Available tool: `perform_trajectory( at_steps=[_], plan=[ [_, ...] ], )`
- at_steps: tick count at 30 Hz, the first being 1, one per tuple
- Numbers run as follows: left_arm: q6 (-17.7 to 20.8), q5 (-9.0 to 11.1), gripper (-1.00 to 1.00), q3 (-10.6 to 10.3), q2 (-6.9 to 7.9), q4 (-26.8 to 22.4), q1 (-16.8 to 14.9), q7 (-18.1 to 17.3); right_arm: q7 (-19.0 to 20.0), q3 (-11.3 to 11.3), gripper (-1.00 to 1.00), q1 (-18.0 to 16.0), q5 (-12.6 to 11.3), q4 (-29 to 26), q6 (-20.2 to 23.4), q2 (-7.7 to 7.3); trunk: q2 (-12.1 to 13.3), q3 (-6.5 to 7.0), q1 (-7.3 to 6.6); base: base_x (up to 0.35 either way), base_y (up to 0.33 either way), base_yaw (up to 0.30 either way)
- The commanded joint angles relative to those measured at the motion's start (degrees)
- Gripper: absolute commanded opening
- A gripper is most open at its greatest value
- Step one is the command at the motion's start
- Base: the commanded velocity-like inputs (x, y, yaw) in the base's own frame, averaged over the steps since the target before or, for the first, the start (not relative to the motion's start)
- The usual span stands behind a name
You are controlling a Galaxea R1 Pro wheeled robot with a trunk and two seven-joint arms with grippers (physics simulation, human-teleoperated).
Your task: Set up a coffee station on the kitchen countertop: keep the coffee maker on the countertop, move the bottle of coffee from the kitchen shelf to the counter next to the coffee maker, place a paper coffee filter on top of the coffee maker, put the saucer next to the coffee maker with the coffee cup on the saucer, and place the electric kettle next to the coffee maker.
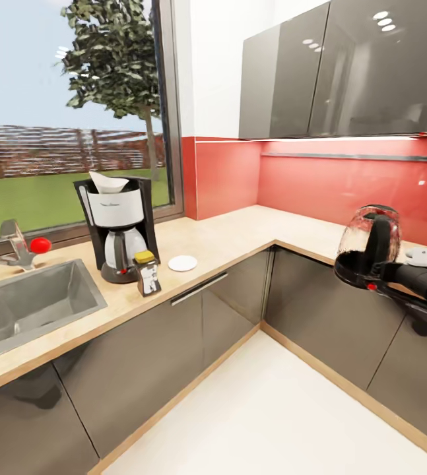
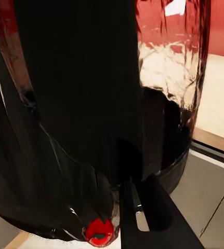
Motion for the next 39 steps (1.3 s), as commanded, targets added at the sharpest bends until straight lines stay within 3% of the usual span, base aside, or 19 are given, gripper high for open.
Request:
perform_trajectory(
  at_steps=[1, 10, 39],
  plan=[
    [0.25, 0.57, 1.0, -0.48, 0.0, -0.08, 0.02, -0.16, -0.59, 0.15, -1.0, -0.1, -0.39, -0.08, 0.03, -0.06, -0.03, -0.05, 0.03, 0.188, -0.031, 0.01],
    [0.23, 0.57, 1.0, -0.45, 0.0, -0.08, 0.02, -0.14, -0.59, 0.15, -1.0, -0.1, -0.39, -0.08, 0.03, -0.06, -0.03, -0.05, 0.03, 0.044, -0.019, 0.19],
    [0.24, 0.57, 1.0, -0.48, 0.0, -0.08, 0.02, -0.14, -0.59, 0.15, -1.0, -0.1, -0.39, -0.17, 0.04, -0.06, -0.03, -0.05, 0.03, 0.044, -0.206, 0.105]
  ],
)
